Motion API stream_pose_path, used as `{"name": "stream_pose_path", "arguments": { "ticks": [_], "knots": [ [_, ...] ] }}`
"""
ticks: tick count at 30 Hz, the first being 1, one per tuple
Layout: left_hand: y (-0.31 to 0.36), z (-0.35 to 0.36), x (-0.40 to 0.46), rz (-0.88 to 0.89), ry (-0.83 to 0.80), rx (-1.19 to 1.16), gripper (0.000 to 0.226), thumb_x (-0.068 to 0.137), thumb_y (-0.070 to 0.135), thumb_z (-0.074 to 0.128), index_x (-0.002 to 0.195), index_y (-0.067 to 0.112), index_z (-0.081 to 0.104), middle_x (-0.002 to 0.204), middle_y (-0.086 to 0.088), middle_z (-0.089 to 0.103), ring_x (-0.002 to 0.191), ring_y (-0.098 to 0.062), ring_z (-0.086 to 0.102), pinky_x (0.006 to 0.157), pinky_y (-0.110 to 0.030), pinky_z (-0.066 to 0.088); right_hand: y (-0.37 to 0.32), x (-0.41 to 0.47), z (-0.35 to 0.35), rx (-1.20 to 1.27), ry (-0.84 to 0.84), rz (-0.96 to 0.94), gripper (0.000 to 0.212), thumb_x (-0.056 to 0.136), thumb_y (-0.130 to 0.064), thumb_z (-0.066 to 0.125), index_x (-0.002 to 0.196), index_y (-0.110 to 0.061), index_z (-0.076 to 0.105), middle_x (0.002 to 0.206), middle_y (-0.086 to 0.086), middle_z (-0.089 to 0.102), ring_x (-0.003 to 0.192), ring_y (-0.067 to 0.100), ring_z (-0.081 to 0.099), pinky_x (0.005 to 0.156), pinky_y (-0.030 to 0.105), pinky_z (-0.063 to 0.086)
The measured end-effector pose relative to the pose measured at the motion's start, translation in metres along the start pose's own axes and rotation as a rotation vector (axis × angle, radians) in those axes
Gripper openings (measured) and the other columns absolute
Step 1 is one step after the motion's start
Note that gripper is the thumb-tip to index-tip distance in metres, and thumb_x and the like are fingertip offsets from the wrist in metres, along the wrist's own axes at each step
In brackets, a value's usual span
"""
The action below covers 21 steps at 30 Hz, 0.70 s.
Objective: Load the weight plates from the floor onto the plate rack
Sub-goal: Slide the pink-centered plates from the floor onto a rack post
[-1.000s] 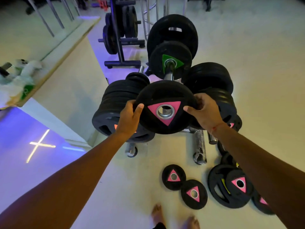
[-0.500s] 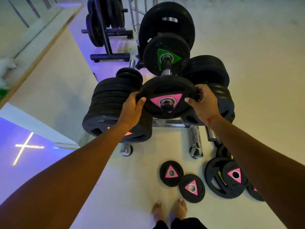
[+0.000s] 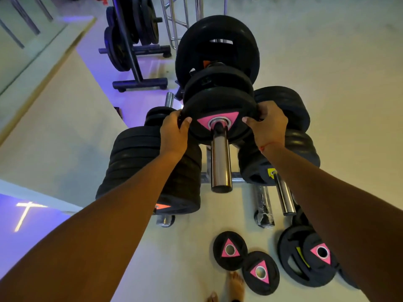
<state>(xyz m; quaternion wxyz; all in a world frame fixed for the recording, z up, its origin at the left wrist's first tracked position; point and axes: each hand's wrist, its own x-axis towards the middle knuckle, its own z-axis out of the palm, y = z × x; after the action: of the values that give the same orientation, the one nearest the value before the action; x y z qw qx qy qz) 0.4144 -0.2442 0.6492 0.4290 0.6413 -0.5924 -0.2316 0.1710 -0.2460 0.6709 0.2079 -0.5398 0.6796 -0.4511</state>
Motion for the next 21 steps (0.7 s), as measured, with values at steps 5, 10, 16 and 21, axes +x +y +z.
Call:
{"name": "stream_pose_path", "arguments": {
  "ticks": [5,10,16,21],
  "knots": [
    [-0.004,0.012,0.027,-0.066,0.081,-0.057,0.036,0.1,0.029,0.062,0.127,0.006,0.061,0.114,-0.002,0.066,0.104,-0.011,0.062,0.083,-0.005,0.046,0.002,0.028,0.016,0.013,0.008,0.013,0.034,0.084,-0.022,0.08,0.112,-0.015,0.062,0.108,0.002,0.066,0.095,0.013,0.064,0.075,0.009,0.047],
    [-0.004,0.021,0.044,-0.079,0.14,-0.071,0.037,0.099,0.032,0.063,0.125,0.006,0.062,0.116,-0.006,0.069,0.102,-0.01,0.063,0.089,-0.015,0.051,0.003,0.042,0.024,0.021,0.022,0.037,0.032,0.084,-0.024,0.08,0.108,-0.018,0.059,0.109,0.002,0.066,0.096,0.013,0.064,0.075,0.01,0.045],
    [-0.003,0.024,0.048,-0.087,0.127,-0.059,0.038,0.1,0.032,0.062,0.127,0.005,0.059,0.12,-0.007,0.067,0.101,-0.005,0.058,0.078,0.003,0.042,0.006,0.042,0.025,0.029,0.026,0.032,0.031,0.085,-0.025,0.079,0.107,-0.016,0.059,0.107,0.002,0.065,0.093,0.012,0.063,0.079,0.014,0.049],
    [0.002,0.024,0.035,-0.101,0.079,-0.043,0.042,0.103,0.03,0.057,0.138,0.008,0.054,0.13,-0.008,0.064,0.114,-0.012,0.059,0.084,-0.003,0.042,0.003,0.036,0.02,0.04,-0.008,0.035,0.031,0.088,-0.019,0.076,0.114,-0.015,0.061,0.111,0.001,0.066,0.098,0.01,0.063,0.088,0.02,0.053]
  ]
}}
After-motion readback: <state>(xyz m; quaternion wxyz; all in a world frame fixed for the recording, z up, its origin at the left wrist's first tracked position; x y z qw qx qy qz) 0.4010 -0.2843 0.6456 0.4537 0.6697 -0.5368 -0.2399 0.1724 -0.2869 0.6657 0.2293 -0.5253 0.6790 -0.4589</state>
